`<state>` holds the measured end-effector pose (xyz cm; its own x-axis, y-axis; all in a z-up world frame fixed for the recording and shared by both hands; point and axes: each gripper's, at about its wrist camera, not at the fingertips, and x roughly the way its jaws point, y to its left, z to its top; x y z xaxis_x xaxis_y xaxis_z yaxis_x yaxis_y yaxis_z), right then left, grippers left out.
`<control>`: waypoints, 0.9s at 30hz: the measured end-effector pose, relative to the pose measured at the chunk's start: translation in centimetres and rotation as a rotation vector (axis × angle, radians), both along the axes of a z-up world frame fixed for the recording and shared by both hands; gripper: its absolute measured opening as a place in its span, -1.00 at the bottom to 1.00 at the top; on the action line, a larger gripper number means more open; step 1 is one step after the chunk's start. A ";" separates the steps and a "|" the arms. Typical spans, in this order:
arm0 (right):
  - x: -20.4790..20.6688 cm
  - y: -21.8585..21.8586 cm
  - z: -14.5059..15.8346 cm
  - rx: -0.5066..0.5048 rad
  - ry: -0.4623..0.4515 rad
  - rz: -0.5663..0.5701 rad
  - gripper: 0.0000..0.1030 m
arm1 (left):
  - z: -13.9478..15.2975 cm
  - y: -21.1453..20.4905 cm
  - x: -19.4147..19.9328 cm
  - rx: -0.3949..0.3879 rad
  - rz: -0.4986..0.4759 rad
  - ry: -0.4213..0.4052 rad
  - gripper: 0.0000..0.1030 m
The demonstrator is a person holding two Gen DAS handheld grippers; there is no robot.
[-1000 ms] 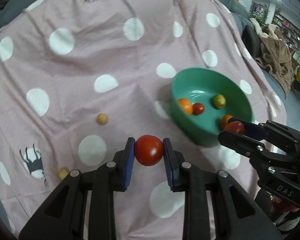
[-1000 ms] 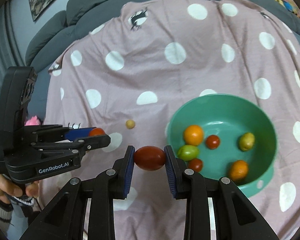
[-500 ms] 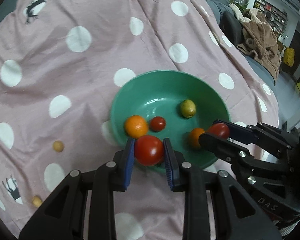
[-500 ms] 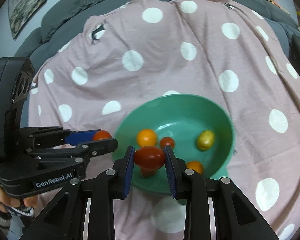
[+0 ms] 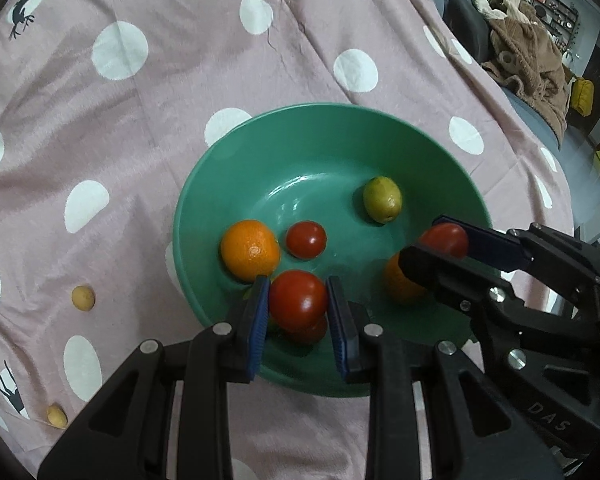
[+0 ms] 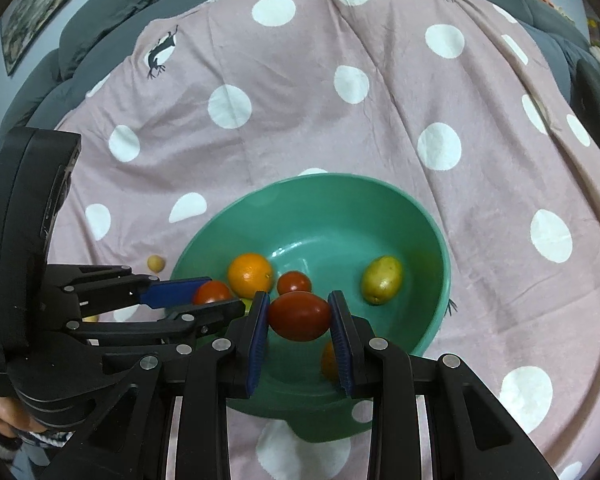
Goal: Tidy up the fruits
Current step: 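Open both tools to drop the cherry tomatoes into the bowl, then withdraw both tools from the bowl toward the small yellow fruits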
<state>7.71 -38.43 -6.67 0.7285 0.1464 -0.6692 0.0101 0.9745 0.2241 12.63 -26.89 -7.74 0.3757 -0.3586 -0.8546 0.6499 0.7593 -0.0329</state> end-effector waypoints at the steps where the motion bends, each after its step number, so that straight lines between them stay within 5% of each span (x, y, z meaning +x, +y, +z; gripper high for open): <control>1: 0.1 0.0 0.0 0.001 0.001 0.000 -0.38 | 0.0 0.0 0.1 0.000 0.000 0.003 -0.45; 9: 0.5 0.1 -0.4 -0.003 0.032 -0.022 -0.38 | -0.5 -0.1 0.5 0.004 0.010 0.021 -0.46; 18: -0.2 -0.3 0.1 -0.020 0.038 -0.062 -0.24 | 1.0 1.2 -0.5 -0.040 0.033 -0.012 0.00; 22: -1.8 0.0 1.2 0.022 -0.016 -0.045 -0.24 | 2.4 3.7 -2.2 -0.099 0.070 -0.054 0.52; 27: -3.7 1.6 1.5 0.060 -0.038 0.017 -0.20 | 1.4 9.7 -4.6 -0.101 0.183 -0.045 0.56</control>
